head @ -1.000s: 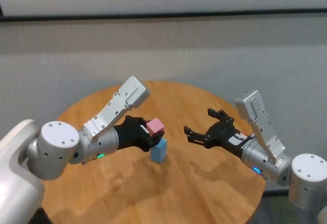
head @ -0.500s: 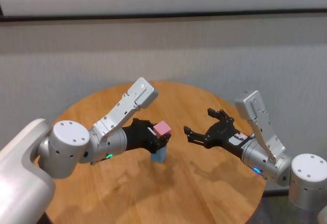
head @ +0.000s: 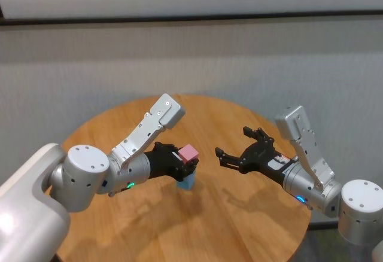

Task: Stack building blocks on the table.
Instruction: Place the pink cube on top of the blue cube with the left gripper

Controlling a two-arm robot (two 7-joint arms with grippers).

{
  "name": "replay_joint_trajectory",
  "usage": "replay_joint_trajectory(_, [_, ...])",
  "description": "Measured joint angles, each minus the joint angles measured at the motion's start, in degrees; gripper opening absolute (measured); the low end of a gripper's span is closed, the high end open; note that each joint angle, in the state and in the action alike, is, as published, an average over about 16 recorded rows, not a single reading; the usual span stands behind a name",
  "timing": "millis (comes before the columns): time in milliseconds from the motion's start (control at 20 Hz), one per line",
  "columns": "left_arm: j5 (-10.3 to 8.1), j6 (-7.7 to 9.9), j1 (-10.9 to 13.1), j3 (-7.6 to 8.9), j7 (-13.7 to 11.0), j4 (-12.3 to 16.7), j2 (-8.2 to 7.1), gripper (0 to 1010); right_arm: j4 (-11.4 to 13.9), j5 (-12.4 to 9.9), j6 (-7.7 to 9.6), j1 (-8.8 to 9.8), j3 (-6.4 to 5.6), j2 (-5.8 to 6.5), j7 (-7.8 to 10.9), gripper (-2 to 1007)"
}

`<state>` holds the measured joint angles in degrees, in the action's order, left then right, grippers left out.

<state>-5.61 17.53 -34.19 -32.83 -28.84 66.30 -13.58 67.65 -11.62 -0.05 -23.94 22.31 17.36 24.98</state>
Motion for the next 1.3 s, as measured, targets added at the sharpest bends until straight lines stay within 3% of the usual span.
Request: replay_joint_trajectory(1300, [0.86,-1.59,-0.4,0.17,0.6,-3.7,1.75,395,0.0,0.0,0.0,0.0,0.0,0.0,0.0,1001])
